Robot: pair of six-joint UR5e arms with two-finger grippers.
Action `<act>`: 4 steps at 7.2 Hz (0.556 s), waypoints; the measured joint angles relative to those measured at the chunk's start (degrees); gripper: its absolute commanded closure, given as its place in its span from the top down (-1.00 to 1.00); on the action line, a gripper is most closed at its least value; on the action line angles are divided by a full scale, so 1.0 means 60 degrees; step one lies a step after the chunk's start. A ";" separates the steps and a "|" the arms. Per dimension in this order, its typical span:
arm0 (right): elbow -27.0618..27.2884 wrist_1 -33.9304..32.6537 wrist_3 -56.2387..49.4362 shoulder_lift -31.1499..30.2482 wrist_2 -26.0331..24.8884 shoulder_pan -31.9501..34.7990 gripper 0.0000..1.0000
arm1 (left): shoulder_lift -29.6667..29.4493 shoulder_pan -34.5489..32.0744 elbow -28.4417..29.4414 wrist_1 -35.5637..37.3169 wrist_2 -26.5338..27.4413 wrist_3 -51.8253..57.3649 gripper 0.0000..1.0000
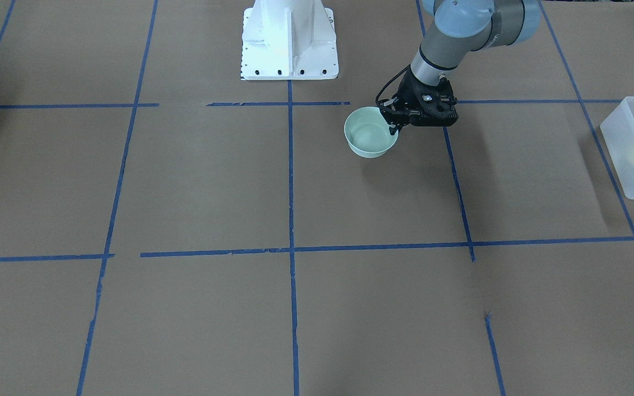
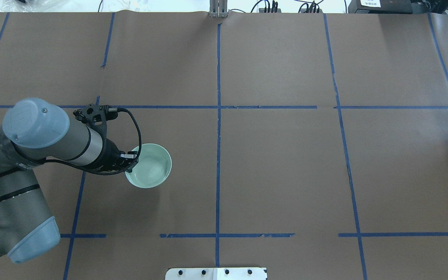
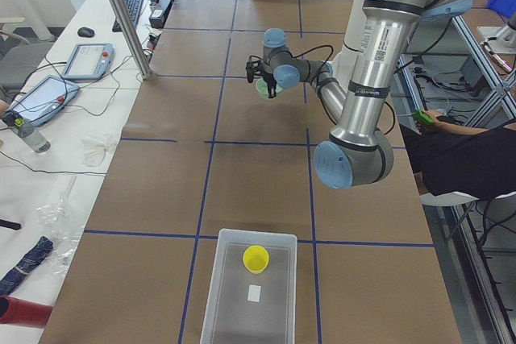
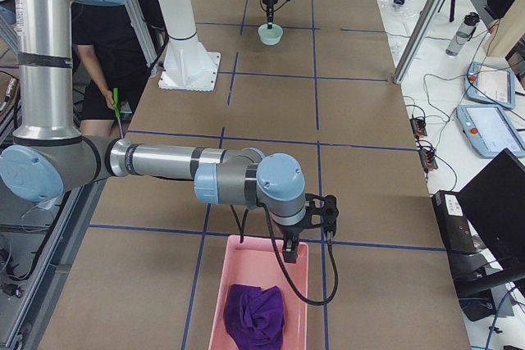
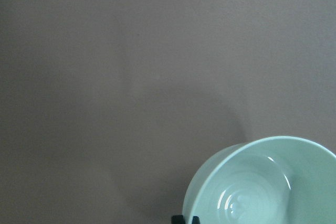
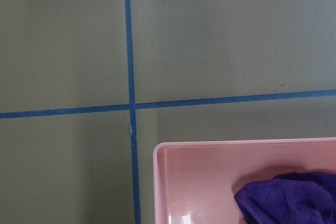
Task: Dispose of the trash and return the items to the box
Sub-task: 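Lift the green bowl and carry it toward the clear bin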
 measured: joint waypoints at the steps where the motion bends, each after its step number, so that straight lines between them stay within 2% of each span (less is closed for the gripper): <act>1: 0.0099 0.0051 0.0415 -0.0008 0.0005 -0.0484 1.00 | -0.0245 -0.0348 -0.0297 0.0584 -0.0139 0.0005 -1.00; 4: 0.0052 0.0910 0.0973 -0.0080 -0.0006 -0.1306 1.00 | -0.0387 -0.1602 -0.0708 0.1123 -0.0594 0.0479 -1.00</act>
